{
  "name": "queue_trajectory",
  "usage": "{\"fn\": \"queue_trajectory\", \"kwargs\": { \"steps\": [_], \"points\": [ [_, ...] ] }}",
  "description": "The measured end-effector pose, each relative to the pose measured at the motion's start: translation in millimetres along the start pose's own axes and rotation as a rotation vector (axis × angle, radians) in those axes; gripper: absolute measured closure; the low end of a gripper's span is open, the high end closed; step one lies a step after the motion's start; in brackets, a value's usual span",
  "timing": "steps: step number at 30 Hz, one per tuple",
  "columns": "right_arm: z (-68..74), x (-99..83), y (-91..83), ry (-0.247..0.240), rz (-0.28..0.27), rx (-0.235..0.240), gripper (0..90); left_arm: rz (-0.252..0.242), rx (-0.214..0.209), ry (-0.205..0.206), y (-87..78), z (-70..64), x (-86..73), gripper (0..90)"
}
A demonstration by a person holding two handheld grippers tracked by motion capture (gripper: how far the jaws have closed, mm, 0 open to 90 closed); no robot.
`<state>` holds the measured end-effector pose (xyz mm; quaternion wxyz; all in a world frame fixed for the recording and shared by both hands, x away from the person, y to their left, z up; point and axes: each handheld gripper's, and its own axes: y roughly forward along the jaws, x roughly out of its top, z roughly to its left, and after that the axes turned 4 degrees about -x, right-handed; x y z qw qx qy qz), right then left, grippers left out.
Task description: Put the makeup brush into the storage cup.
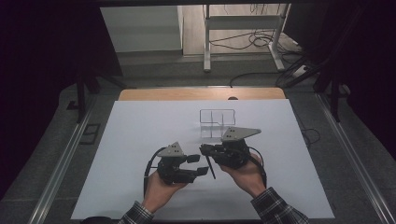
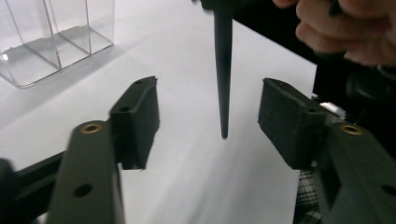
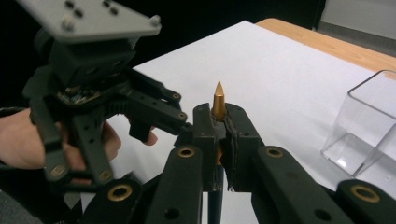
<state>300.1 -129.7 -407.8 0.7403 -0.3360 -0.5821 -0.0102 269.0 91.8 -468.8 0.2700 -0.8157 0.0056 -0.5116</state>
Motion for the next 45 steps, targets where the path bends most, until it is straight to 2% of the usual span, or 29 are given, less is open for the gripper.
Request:
{"fn": "queue_trajectory", "kwargs": {
  "steps": [4, 13, 21, 28, 32, 40, 45],
  "points": [
    [-5.1, 3.2, -1.6, -0.004, -0.009, -0.007, 83.5, 0.02, 0.017, 0.022, -0.8, -1.6, -2.5, 30.7],
    [-18.3, 8.8, -1.7, 0.007, -0.028, -0.02, 83.5, 0.033, 0.067, 0.023, -6.2, -4.6, -6.8, 17.7],
    [-30.0, 13.7, -3.9, 0.0, -0.04, -0.038, 83.5, 0.029, 0.079, -0.006, -18.2, -2.2, -14.9, 12.6],
    [-40.6, 19.5, -5.2, 0.017, -0.052, -0.055, 83.5, 0.028, 0.092, -0.008, -27.6, -3.0, -23.1, 10.0],
    [-44.4, 22.8, -4.4, 0.017, -0.048, -0.062, 83.5, 0.028, 0.113, -0.012, -32.9, -3.5, -29.4, 7.9],
    [-50.0, 31.8, -1.3, 0.02, -0.06, -0.067, 83.5, 0.005, 0.107, -0.056, -44.3, -5.5, -38.2, 4.7],
    [-55.0, 37.9, 1.7, 0.026, -0.062, -0.069, 83.5, 0.011, 0.125, -0.059, -49.7, -5.0, -42.7, 3.0]
  ]
}}
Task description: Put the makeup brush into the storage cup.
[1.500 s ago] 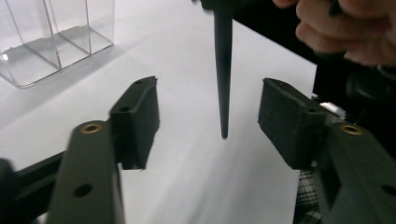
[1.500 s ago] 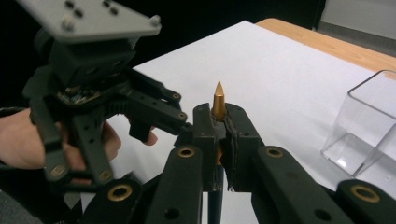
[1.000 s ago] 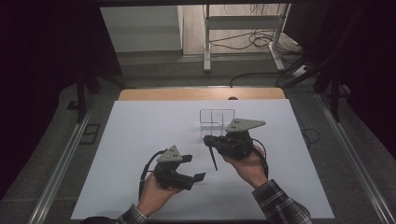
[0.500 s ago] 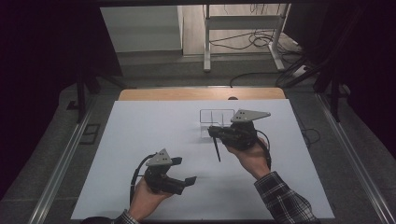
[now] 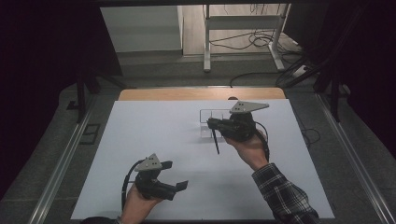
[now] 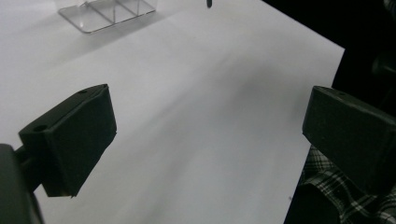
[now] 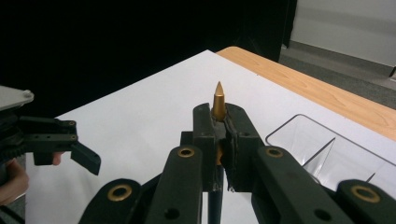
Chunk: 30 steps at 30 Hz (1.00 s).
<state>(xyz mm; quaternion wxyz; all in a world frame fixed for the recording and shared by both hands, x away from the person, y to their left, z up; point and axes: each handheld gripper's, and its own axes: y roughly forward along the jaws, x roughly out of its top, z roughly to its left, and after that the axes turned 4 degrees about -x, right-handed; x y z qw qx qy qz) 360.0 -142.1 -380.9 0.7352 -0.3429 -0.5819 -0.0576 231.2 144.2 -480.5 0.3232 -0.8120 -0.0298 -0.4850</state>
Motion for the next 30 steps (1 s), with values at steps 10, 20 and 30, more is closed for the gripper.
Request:
{"fn": "queue_trajectory", "kwargs": {
  "steps": [10, 20, 30],
  "points": [
    [-8.1, 13.2, 8.3, 0.006, -0.01, -0.01, 83.5, 0.028, 0.066, 0.017, -7.1, 3.3, -8.3, 2.2],
    [-16.3, 26.2, 21.0, 0.011, -0.03, -0.036, 83.5, 0.054, 0.114, 0.009, -11.1, 8.5, -15.7, 1.1],
    [-26.2, 35.6, 33.6, 0.014, -0.03, -0.071, 83.5, 0.033, 0.149, 0.024, -16.7, 11.6, -18.4, 0.7]
  ]
}}
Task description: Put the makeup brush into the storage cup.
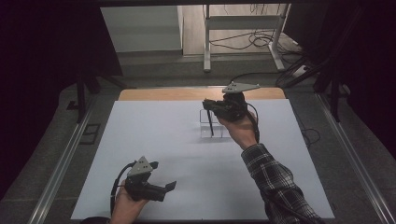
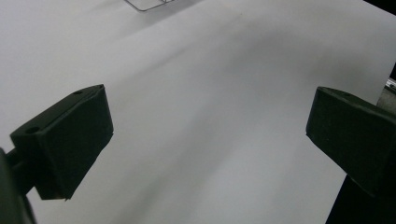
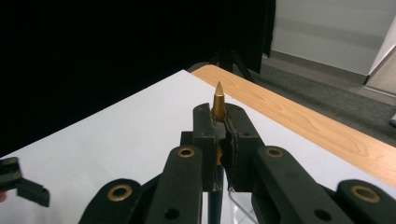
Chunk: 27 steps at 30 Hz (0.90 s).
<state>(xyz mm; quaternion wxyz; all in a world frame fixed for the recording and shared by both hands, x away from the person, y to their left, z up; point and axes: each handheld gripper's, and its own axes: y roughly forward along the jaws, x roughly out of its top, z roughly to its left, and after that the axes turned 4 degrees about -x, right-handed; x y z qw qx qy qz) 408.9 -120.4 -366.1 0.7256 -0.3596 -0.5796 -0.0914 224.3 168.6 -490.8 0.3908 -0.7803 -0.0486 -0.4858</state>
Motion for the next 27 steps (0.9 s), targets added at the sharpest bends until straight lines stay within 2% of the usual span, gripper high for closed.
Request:
{"fn": "queue_trajectory", "kwargs": {
  "steps": [3, 8, 20, 27],
  "points": [
    [-3.0, 2.7, 2.7, 0.002, -0.003, -0.011, 83.5, -0.007, 0.011, 0.012, -1.6, 0.1, -0.6, 0.4],
    [-7.9, 7.8, 5.8, 0.005, -0.013, -0.027, 83.5, -0.004, 0.061, 0.047, -2.2, -2.0, -2.1, 0.4],
    [-13.9, 19.6, 18.7, -0.021, -0.028, -0.075, 83.5, -0.018, 0.066, 0.054, -4.0, -2.2, -2.3, 0.3],
    [-16.9, 22.5, 26.9, -0.02, -0.047, -0.085, 83.5, -0.013, 0.071, 0.062, -3.7, -3.0, -2.3, 0.3]
  ]
}}
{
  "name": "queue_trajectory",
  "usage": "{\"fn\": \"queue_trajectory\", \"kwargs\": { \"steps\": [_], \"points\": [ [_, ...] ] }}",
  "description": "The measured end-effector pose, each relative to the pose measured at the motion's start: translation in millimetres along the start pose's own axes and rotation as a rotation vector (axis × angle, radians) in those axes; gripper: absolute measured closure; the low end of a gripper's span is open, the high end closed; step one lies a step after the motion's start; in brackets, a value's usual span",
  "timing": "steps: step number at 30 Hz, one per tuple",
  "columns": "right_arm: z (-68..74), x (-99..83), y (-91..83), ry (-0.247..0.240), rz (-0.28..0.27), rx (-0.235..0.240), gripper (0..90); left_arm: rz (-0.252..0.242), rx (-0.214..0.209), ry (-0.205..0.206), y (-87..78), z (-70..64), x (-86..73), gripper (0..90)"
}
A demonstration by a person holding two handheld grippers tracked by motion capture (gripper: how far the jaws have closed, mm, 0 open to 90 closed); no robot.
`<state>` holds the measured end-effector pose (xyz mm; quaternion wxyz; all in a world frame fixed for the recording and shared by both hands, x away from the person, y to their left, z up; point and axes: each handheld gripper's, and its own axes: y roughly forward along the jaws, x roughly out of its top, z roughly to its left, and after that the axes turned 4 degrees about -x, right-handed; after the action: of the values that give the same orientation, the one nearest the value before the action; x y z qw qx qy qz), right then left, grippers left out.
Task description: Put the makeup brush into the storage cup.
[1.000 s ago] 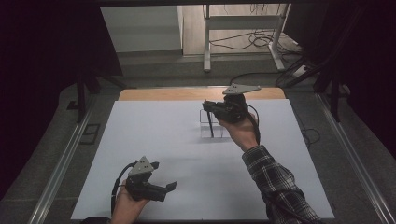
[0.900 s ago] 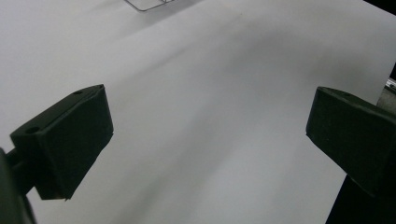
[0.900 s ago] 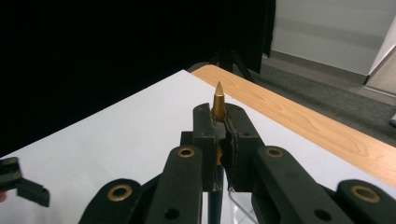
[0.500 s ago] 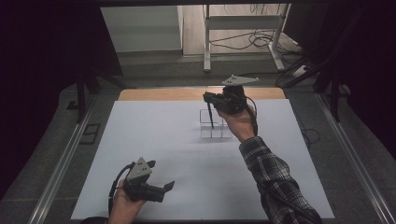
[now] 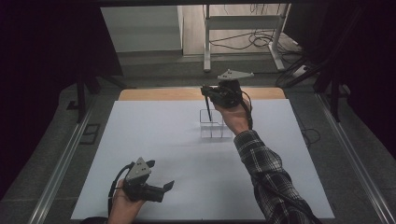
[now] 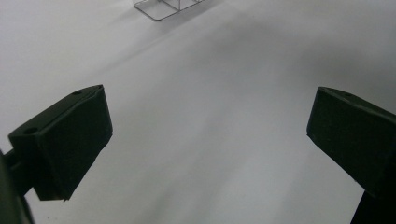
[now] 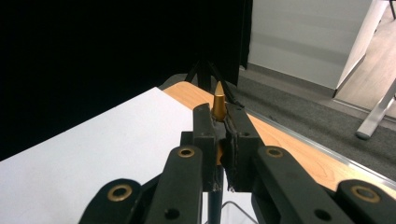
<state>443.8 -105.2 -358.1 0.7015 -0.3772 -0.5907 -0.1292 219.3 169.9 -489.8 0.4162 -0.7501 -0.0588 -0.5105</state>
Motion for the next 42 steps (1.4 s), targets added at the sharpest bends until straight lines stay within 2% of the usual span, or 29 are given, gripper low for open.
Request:
{"fn": "queue_trajectory", "kwargs": {
  "steps": [7, 17, 23, 42],
  "points": [
    [-1.7, -2.5, 10.1, -0.013, 0.003, -0.021, 83.5, 0.01, 0.005, 0.014, 1.0, -1.6, 0.3, 0.3],
    [-4.2, -13.4, 20.5, -0.017, 0.006, -0.045, 83.4, 0.012, 0.007, 0.01, 1.0, -1.7, 0.2, 0.3],
    [-3.8, -21.1, 25.3, -0.017, 0.018, -0.046, 83.4, 0.019, 0.004, 0.015, 1.8, -2.0, 0.2, 0.4],
    [-3.4, -50.8, 38.2, -0.016, 0.06, -0.054, 83.2, 0.005, -0.008, -0.004, 1.1, -0.7, 0.0, 0.4]
  ]
}}
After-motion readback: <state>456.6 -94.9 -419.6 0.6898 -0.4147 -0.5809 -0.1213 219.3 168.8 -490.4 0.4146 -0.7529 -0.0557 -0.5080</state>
